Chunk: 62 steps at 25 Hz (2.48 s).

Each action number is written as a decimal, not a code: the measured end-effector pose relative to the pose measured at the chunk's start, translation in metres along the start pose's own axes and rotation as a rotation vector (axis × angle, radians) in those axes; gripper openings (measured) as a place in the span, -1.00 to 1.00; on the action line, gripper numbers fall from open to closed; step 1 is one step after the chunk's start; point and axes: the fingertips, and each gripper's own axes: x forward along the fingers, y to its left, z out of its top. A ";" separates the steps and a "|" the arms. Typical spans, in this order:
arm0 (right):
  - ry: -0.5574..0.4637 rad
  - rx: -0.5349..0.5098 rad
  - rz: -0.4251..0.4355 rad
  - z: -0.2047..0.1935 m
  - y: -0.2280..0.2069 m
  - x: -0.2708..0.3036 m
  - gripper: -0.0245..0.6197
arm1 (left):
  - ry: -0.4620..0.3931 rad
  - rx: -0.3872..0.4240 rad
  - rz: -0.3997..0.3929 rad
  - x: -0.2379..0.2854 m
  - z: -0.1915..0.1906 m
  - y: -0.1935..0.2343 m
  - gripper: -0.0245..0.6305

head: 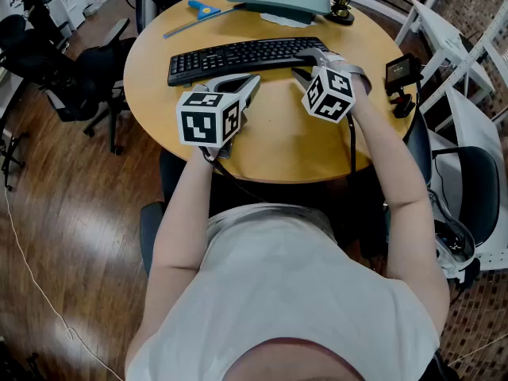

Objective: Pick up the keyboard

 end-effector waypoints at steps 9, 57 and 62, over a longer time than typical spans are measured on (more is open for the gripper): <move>0.150 -0.283 -0.039 -0.012 0.004 0.032 -0.43 | 0.000 0.012 -0.006 0.001 0.003 0.002 -0.92; 0.170 -0.295 -0.470 0.019 -0.067 -0.011 -0.66 | -0.003 0.013 -0.012 0.000 0.003 0.001 -0.92; 0.151 -0.294 -0.513 0.029 -0.081 -0.021 -0.66 | -0.004 0.010 -0.005 -0.003 0.003 0.005 -0.92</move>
